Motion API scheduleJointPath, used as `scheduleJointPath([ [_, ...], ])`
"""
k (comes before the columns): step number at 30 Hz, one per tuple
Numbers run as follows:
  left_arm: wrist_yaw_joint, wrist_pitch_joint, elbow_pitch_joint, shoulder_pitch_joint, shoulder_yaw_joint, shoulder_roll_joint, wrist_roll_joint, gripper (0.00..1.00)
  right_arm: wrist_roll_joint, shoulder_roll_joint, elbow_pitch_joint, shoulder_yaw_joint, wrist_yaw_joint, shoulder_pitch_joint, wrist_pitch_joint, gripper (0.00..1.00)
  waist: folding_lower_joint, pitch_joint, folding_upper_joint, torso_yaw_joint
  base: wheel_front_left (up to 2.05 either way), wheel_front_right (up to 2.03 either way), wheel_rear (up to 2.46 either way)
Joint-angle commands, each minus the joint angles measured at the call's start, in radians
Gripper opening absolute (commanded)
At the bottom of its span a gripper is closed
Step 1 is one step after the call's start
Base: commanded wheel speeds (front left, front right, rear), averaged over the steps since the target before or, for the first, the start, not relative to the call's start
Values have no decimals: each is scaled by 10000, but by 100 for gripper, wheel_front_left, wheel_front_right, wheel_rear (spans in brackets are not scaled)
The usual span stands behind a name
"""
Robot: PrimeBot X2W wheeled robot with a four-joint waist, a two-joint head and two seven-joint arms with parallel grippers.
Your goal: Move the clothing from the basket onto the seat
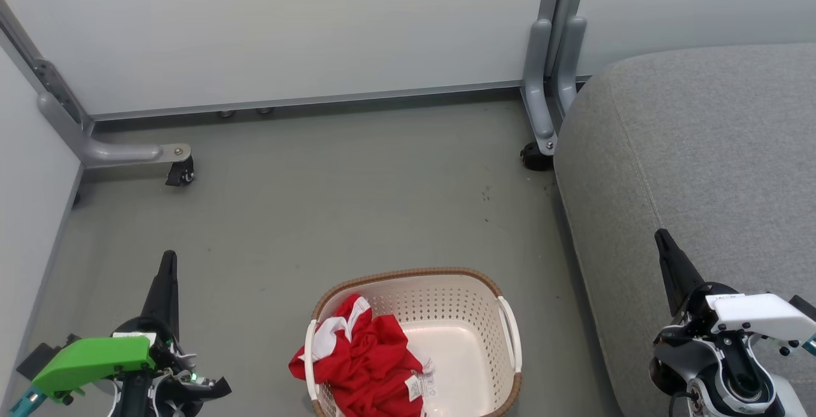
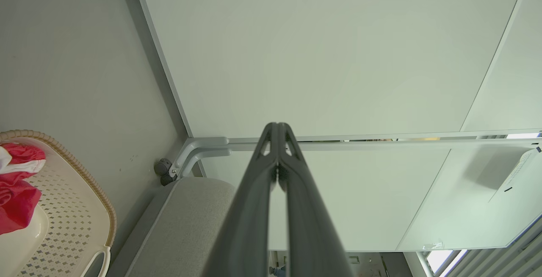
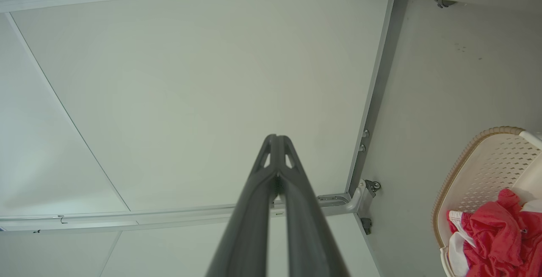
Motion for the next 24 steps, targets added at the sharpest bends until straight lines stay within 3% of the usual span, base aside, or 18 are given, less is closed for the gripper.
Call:
scheduleJointPath([
  [1,-51,16,0,-143,2,18,63,0,-63,-22,15,10,5,-77,11,0,0,0,0,0,0,0,0],
  [17,-51,16,0,-143,2,19,64,0,-63,-22,15,11,5,-77,11,0,0,0,0,0,0,0,0],
  [18,0,-1,-1,-1,-1,0,1,100,-1,0,-2,0,0,-1,0,100,0,0,0,0,0,0,0],
  [24,16,-144,221,99,-152,-54,53,100,-55,66,137,35,-2,165,-54,100,0,8,0,-1,0,0,0],
])
